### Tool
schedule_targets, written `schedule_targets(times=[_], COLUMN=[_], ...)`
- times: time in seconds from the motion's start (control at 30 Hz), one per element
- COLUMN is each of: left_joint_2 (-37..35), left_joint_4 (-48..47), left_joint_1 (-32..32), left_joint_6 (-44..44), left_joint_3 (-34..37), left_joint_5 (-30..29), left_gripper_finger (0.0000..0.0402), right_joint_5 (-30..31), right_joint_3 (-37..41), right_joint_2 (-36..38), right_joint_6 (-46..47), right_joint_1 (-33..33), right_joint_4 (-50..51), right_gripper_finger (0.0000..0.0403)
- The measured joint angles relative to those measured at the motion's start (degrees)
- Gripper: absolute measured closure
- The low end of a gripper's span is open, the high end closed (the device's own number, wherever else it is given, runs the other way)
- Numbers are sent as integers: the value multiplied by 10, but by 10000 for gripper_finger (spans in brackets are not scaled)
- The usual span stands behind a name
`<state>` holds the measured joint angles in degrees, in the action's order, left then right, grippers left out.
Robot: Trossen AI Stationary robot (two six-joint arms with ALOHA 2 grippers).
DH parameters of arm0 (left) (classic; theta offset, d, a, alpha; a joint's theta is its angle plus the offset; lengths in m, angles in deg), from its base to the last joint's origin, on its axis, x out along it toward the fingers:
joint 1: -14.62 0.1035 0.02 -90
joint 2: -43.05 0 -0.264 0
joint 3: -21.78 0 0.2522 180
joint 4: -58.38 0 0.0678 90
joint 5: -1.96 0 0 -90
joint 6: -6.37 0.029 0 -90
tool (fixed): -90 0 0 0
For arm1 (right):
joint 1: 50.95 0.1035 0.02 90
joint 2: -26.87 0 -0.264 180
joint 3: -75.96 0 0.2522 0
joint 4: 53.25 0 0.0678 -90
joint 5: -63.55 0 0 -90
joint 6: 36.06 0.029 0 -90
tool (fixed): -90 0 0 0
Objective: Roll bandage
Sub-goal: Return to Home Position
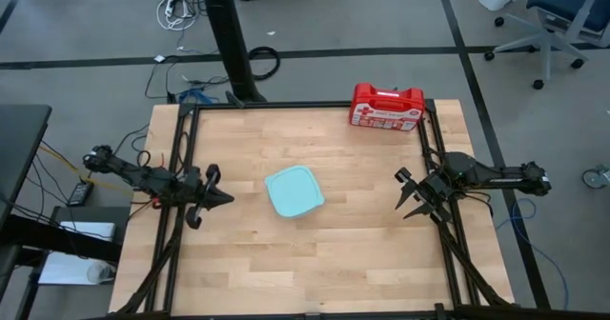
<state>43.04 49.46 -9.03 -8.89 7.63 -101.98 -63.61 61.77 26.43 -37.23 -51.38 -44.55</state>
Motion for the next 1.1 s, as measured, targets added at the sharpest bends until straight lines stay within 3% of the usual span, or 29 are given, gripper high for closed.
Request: schedule_targets(times=[0.63,1.1], left_joint_2=[0,0], left_joint_4=[0,0], left_joint_1=[-67,-69], left_joint_6=[0,0], left_joint_3=[0,0], left_joint_5=[0,0], left_gripper_finger=[400,400], right_joint_5=[0,0], right_joint_3=[0,0], right_joint_2=[0,0], right_joint_6=[0,0], right_joint_1=[0,0], right_joint_4=[0,0], right_gripper_finger=[254,254])
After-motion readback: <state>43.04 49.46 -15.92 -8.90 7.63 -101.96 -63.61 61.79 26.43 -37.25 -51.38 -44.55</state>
